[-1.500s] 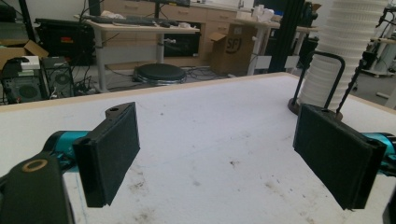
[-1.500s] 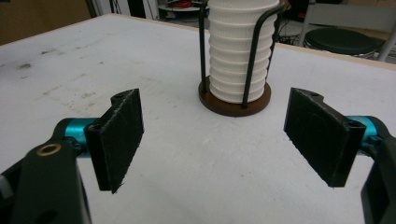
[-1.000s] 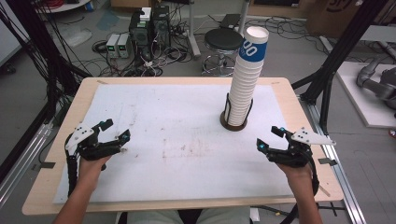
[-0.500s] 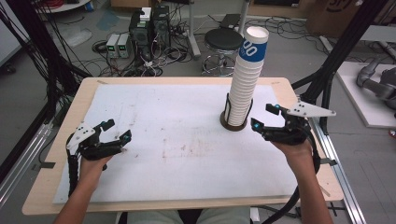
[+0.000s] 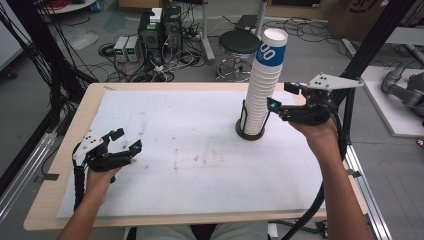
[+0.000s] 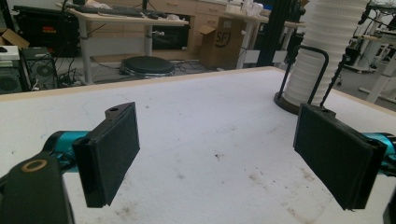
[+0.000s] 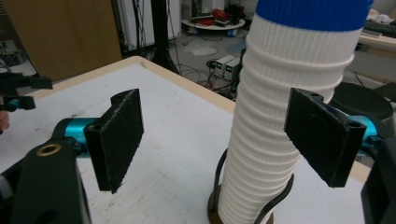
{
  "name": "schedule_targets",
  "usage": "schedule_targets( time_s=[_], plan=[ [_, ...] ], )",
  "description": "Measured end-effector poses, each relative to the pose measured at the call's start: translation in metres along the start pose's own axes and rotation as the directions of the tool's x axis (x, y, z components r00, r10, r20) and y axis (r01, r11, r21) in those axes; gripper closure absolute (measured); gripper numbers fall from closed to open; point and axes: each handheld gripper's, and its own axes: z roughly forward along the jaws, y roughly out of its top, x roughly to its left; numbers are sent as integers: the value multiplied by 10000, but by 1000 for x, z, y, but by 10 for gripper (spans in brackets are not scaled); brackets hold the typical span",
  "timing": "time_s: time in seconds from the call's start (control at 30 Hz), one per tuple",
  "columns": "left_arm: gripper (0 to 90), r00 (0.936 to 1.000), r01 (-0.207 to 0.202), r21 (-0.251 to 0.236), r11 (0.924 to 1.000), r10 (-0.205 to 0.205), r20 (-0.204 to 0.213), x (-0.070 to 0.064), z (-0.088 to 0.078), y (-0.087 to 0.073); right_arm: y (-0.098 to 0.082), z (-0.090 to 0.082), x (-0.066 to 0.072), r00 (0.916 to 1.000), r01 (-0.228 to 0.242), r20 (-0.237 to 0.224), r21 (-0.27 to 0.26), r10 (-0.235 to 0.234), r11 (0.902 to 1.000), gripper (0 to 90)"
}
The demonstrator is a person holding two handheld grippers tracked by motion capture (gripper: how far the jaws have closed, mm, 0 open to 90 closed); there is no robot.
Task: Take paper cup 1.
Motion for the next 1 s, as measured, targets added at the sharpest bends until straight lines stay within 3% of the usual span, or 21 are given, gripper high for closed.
schedule_targets(
  time_s=[0.37, 0.6, 1.0],
  plan=[
    [144, 9999, 106, 75, 9999, -107, 63, 1, 1, -1, 36, 10, -19, 9993, -301, 226, 38, 300, 9995, 203],
    [144, 9999, 150, 64, 9999, -151, 74, 1, 2, -1, 64, 18, -33, 9968, -525, 613, 192, 512, 9984, 202],
    [144, 9998, 172, -41, 9998, -172, 49, 2, 2, -2, 96, 34, -47, 9927, -535, 1108, 427, 484, 9977, 202]
  ],
)
